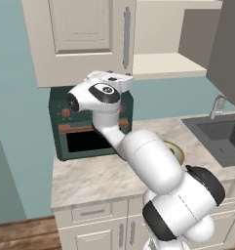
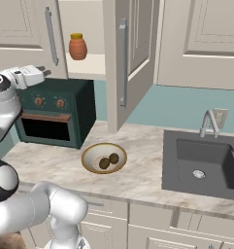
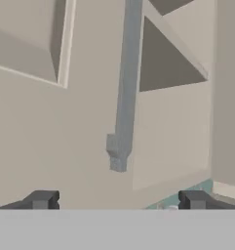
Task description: Open the cabinet. Pick the kiwi and kiwi from the cabinet and place them into the bowl. Then close the cabinet.
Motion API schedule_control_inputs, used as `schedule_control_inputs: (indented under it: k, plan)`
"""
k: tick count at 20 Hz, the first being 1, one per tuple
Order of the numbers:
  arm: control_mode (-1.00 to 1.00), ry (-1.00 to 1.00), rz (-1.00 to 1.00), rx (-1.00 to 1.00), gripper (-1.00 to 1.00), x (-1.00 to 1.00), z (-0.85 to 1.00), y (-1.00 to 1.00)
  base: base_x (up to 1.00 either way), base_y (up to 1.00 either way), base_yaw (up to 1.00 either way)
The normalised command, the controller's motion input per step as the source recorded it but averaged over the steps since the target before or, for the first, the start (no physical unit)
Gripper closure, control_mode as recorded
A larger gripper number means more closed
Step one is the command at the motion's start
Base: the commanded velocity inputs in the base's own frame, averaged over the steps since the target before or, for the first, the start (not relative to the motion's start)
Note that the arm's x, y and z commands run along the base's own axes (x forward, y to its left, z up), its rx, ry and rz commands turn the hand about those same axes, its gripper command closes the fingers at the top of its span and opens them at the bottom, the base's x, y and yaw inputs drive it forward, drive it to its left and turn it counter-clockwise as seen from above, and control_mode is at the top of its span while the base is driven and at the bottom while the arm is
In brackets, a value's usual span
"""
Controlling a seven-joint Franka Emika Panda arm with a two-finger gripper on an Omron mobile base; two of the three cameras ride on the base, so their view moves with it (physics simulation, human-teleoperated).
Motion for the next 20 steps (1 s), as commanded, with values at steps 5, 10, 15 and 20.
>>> schedule_control_inputs:
  k: [5, 10, 15, 20]
  plan:
    - [-1.0, -0.05, 0.12, 0.01, -1.0, -0.43, -0.06, -0.09, 0.0, 0.0, 0.0]
    - [-1.0, -0.06, 0.15, 0.06, -1.0, -1.0, -0.1, -0.17, 0.0, 0.0, 0.0]
    - [-1.0, 0.07, 0.12, 0.11, -1.0, -1.0, 0.33, -0.35, 0.0, 0.0, 0.0]
    - [-1.0, 0.02, 0.06, 0.15, -1.0, -1.0, 0.16, -0.67, 0.0, 0.0, 0.0]
